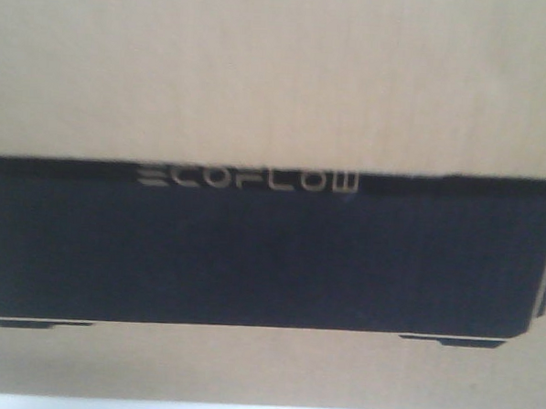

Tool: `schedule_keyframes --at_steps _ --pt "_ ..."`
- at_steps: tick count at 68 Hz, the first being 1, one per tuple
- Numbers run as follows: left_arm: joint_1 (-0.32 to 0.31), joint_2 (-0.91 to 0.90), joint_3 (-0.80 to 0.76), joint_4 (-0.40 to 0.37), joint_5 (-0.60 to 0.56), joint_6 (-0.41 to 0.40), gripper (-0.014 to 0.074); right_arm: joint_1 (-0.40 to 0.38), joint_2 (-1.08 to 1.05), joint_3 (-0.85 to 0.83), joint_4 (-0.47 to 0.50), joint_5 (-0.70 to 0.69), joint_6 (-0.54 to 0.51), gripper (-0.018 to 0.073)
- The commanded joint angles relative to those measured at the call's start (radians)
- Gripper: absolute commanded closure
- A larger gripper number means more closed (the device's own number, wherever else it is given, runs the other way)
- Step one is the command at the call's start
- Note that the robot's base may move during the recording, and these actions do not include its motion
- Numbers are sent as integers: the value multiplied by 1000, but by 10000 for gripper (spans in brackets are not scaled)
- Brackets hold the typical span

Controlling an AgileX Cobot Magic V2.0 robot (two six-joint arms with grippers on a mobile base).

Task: Grab box from left shelf to table start
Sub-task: 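Lower the box onto the white table with both grippers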

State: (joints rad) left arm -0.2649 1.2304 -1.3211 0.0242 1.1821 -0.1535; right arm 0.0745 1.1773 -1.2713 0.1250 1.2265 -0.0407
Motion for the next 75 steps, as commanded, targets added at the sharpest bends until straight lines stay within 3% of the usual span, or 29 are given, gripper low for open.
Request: schedule_keyframes --at_steps 1,32,39,47,53,59,68,75 --pt "-8 16 -43 0 -117 6 689 -6 21 -39 4 -131 -14 495" --pt "-6 139 -43 44 -170 6 689 -6 87 57 -25 -250 -41 491" --pt "-6 143 -43 44 -171 6 689 -6 87 57 -28 -248 -41 431" --pt "-6 143 -43 44 -167 15 665 -6 87 57 -30 -238 -41 270" --pt "-6 143 -43 44 -157 16 549 -6 87 57 -33 -234 -41 130" --pt "-6 143 -43 42 -155 16 342 -6 87 57 -37 -229 -41 22" --pt "-6 143 -43 40 -146 16 36 -6 87 57 -41 -223 -41 -25" --pt "-6 143 -43 40 -132 16 29 -6 85 57 -42 -223 -41 -25"
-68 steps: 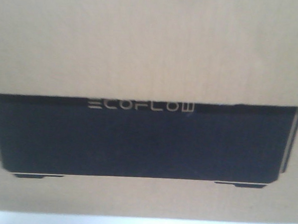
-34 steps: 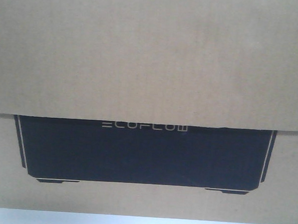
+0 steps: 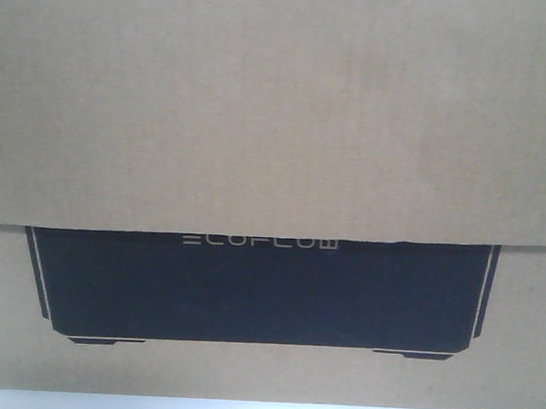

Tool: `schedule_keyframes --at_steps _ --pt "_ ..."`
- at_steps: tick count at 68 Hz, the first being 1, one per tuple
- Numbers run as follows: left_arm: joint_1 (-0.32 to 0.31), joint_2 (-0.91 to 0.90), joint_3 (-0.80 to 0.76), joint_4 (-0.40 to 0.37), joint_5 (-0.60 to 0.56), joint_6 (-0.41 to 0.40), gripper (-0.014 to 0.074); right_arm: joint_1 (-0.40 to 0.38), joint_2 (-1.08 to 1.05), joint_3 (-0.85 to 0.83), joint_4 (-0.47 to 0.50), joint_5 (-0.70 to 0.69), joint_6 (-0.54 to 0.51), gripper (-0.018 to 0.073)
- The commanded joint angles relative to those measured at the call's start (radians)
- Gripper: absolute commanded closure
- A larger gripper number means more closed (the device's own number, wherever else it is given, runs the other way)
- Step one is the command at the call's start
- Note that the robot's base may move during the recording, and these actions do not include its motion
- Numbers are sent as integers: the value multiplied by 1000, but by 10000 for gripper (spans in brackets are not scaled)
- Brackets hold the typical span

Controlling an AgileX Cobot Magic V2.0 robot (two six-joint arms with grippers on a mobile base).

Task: Grab box from left shelf to table start
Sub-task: 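Lower the box onto the white table with both grippers, then open both grippers and release the box walls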

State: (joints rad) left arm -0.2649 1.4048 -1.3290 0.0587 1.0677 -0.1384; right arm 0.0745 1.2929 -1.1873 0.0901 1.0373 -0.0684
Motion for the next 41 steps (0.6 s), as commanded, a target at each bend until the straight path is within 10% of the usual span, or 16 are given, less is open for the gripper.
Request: schedule_keyframes --at_steps 1,25,41 --pt "-6 -32 -35 6 -17 1 29 -6 -30 -28 -7 -34 -14 -25" --pt "-6 -179 -108 8 -7 1 27 -6 -143 -114 -9 -7 -10 5" --pt "-6 -419 -84 14 -47 1 75 -6 -340 -111 -9 -4 -10 287"
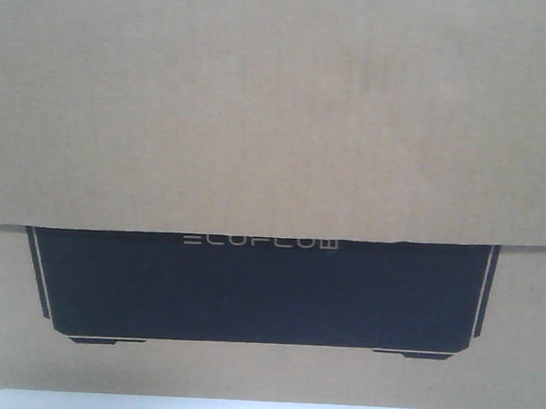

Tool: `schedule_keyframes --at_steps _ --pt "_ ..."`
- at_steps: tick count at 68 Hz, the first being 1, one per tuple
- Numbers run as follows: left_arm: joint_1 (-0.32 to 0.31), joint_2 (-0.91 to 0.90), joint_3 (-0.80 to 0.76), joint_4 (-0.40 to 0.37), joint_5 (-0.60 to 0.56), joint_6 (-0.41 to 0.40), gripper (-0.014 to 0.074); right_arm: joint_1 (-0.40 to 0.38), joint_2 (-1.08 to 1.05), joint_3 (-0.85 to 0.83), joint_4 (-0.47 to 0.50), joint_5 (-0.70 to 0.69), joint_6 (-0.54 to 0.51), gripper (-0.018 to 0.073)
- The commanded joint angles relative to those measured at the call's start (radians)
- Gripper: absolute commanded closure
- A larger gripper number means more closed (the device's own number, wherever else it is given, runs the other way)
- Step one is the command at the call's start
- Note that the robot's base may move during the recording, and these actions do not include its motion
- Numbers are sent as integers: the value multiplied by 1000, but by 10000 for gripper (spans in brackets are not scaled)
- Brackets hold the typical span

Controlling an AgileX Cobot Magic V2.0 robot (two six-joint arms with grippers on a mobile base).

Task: Grab box from left shelf to table start
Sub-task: 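Open both grippers and release the box walls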

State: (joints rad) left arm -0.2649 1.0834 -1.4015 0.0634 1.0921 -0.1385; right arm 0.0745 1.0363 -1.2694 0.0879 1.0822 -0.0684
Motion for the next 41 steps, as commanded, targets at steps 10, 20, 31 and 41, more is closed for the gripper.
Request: schedule_keyframes --at_steps 10,20,31,41 --pt "-6 -246 81 12 -90 1 272 -6 -227 45 -7 -90 -10 507" --pt "-6 -417 256 17 -144 1 570 -6 -391 198 -8 -156 -11 501" --pt "-6 -590 445 29 -233 1 692 -6 -552 380 -8 -244 -17 501" --pt "-6 -744 620 29 -322 1 694 -6 -703 536 -8 -321 -18 501"
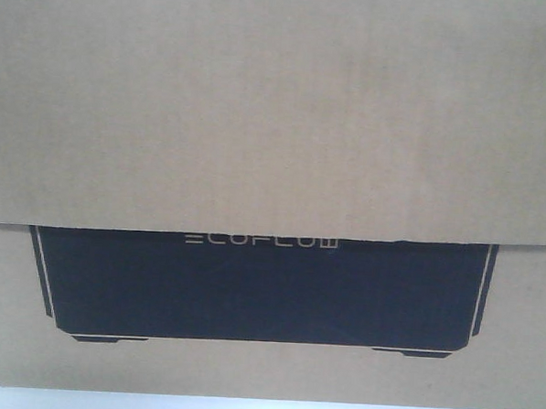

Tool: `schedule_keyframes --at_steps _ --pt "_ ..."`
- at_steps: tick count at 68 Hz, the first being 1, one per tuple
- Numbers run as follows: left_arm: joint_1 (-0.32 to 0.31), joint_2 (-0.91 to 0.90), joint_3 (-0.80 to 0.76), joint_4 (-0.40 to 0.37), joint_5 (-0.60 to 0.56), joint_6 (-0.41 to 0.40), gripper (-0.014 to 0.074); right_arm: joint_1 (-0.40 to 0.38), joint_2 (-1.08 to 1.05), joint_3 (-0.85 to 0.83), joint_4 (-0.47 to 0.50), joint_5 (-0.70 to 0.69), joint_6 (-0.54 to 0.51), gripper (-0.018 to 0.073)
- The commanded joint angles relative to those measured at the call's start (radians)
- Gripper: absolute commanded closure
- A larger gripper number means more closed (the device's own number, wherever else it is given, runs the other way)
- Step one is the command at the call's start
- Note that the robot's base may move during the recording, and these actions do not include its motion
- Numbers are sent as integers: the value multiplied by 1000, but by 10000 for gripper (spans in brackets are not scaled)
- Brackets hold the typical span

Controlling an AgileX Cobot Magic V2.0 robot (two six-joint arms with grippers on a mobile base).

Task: Grab box from left shelf to table start
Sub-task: 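Open both grippers and release the box walls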

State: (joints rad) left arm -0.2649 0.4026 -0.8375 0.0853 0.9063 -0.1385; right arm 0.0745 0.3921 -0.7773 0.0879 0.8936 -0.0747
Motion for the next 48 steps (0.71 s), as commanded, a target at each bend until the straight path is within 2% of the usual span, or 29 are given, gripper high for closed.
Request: schedule_keyframes --at_steps 1,16,24,32,48 --pt "-6 -79 63 7 -141 1 694 -6 -73 58 -8 -141 -12 501" --pt "-6 -330 295 12 -313 3 694 -6 -297 262 -13 -315 -12 501" --pt "-6 -424 388 35 -383 3 694 -6 -372 319 -13 -355 -12 501" --pt "-6 -424 426 32 -420 3 694 -6 -382 340 -13 -370 -12 501" --pt "-6 -424 428 26 -418 3 695 -6 -382 340 -13 -381 -12 501"
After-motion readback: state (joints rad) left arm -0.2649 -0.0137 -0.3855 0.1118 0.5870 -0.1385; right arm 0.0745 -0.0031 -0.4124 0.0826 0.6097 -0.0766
